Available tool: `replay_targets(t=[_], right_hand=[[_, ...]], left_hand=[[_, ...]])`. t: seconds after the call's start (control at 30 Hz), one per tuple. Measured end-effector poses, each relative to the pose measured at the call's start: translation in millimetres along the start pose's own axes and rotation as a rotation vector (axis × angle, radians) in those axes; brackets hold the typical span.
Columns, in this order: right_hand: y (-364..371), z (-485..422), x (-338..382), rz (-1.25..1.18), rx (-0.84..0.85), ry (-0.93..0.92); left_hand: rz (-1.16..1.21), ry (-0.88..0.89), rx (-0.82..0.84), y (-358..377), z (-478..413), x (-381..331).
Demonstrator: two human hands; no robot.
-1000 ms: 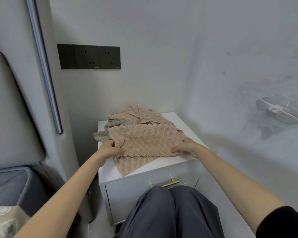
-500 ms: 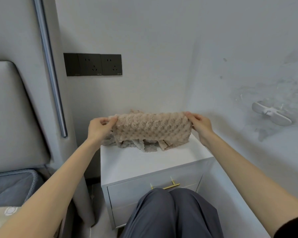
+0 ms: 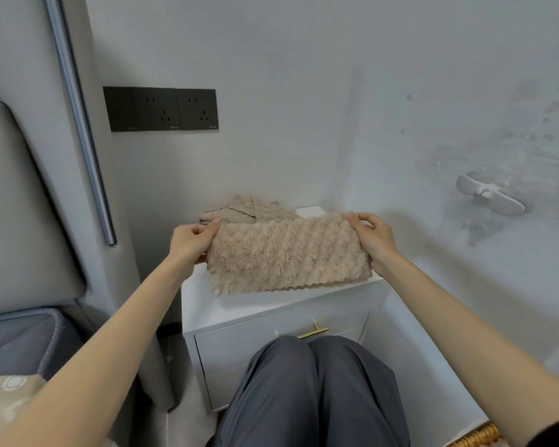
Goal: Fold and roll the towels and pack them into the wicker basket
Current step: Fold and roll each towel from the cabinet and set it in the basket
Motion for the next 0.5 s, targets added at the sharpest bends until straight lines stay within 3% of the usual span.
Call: replay_targets(t=[0.27,0.5], right_hand=[[3.0,5.8,-70.6,0.218,0.182,0.410],[6.9,-12.7,-85.5,0.668,0.135,0.243]], left_hand=[[-0.118,-0.228,0.188,30.2,-3.6,64.4],[-0.429,-0.179,0.158,41.6,-14.8,82.7]])
Point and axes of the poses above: each hand's wrist, its own z-axis away from the middle knuckle, its own y-axis out of the palm, x = y × z, the point moved 5 cm from there along -z, towards the middle knuckle, and after that the axes turned 7 degrees about -z, right-handed, at the moved point
